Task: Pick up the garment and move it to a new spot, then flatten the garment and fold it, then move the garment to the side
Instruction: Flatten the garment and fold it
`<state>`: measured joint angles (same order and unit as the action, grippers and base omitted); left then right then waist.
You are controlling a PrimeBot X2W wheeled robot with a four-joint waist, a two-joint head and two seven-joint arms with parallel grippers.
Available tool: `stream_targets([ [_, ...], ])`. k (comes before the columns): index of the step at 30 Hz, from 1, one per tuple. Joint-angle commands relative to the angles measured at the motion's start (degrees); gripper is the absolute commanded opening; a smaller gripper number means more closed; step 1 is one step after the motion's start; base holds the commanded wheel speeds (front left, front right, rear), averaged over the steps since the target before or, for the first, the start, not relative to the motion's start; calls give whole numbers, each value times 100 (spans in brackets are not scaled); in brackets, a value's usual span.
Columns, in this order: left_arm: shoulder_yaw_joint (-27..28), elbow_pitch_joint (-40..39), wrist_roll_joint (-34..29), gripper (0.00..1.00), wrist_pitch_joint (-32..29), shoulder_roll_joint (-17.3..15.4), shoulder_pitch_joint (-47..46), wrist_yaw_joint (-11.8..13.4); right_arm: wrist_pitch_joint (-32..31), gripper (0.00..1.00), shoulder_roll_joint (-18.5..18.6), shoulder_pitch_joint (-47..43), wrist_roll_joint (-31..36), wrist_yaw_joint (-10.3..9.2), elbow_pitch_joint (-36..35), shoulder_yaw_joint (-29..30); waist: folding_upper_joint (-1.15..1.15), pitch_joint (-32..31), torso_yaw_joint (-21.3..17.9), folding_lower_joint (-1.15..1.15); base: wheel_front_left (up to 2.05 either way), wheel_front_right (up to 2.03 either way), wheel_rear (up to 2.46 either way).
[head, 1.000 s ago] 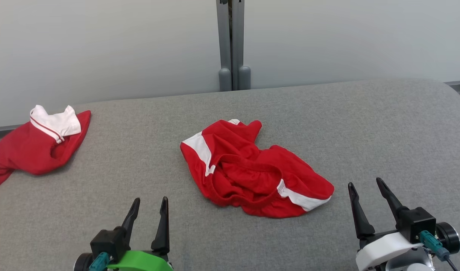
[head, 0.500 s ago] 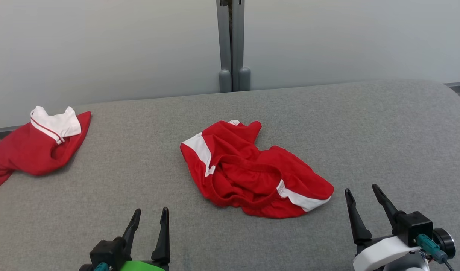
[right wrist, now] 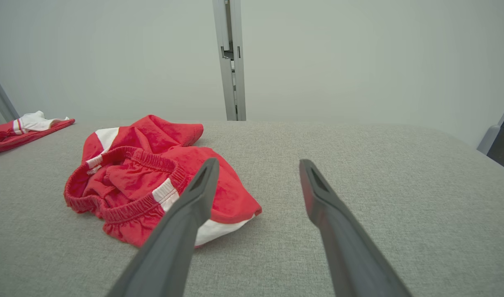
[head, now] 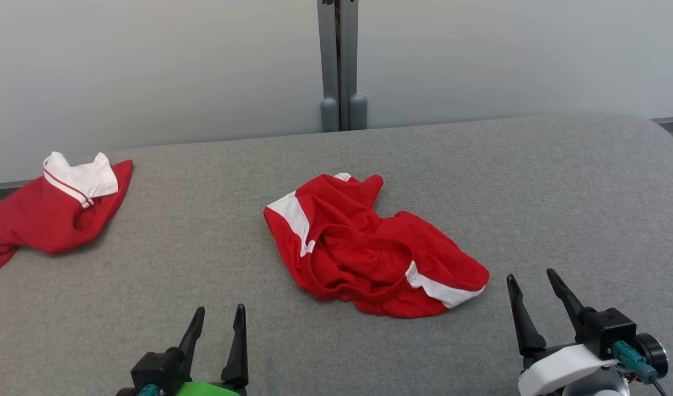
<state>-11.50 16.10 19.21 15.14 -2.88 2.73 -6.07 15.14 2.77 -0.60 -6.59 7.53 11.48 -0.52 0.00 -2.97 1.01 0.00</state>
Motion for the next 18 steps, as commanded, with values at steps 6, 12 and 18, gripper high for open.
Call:
stream_targets([
  [6, -29, 9, 44, 100, 1, -2, -25, 2, 2, 100, 22, 48, -30, -8, 14, 24, 0, 25, 12, 0, 0, 0, 0],
  [12, -285, 106, -2, 100, 1, -2, -137, -41, 2, 100, 21, 82, -13, -8, 10, 36, 0, 76, 0, 0, 0, 0, 0],
  [18, -1025, 551, -31, 100, 2, -4, -681, -117, 2, 100, 22, 141, 23, -8, 17, 9, 0, 197, -133, 0, 0, 0, 0],
])
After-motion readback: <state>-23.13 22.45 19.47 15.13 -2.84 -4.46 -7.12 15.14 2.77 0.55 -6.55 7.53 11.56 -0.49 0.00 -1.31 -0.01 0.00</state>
